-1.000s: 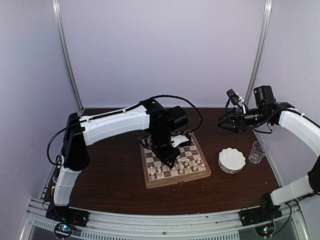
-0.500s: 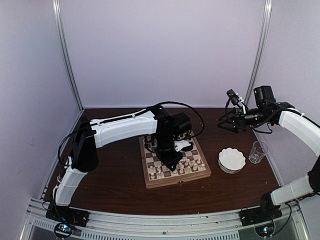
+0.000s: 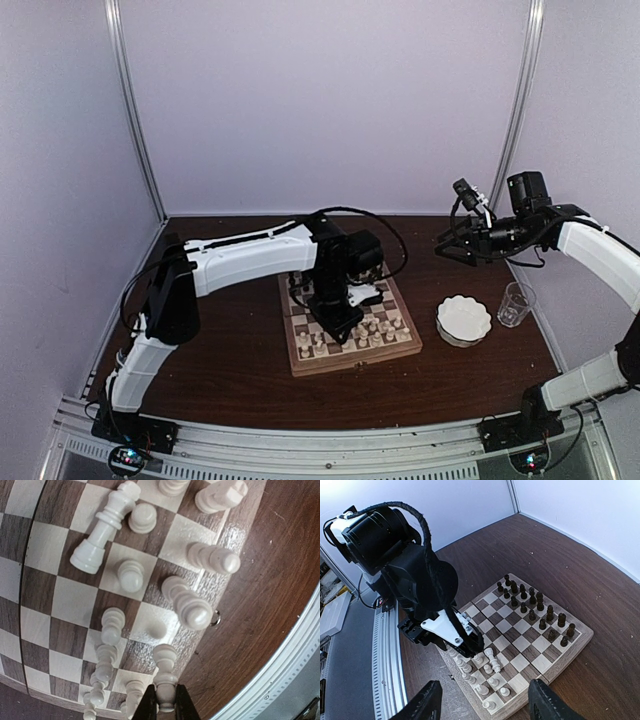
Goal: Set up the chess pieces on the board
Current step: Place the bishop on c1, then pick up the queen from the chessboard, then pass from the left arm to the right
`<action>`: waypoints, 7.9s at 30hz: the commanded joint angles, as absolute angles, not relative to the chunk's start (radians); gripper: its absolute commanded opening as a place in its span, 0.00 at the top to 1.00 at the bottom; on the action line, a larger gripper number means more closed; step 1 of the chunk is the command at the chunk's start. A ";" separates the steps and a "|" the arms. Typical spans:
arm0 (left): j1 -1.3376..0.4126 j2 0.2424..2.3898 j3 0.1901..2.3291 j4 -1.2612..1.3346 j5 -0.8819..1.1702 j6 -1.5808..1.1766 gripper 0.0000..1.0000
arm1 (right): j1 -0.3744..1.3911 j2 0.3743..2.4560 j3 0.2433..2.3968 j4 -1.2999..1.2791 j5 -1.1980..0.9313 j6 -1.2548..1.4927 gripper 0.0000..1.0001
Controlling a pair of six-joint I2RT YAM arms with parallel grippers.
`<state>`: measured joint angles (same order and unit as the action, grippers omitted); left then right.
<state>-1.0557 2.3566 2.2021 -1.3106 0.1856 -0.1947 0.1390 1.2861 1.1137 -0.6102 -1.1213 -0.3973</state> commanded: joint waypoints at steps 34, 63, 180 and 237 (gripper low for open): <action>-1.061 2.364 2.201 -1.371 0.122 -0.185 0.88 | 0.134 1.278 1.115 -0.612 -1.132 -0.407 0.39; -1.058 2.229 2.237 -1.387 0.040 -0.177 0.72 | 0.133 1.275 1.123 -0.632 -1.102 -0.426 0.39; -0.969 1.759 1.505 -0.109 0.180 -0.118 0.94 | 0.366 1.633 1.608 -0.934 -1.162 -0.057 0.44; -0.998 1.769 1.542 -0.140 0.158 -0.105 0.83 | 0.452 1.686 1.603 -0.836 -1.142 -0.030 0.85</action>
<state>-0.9955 1.7744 1.5059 -0.1593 0.1795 -0.1139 0.4473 1.6947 1.5963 -0.8330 -1.1507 0.0219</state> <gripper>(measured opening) 0.160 0.161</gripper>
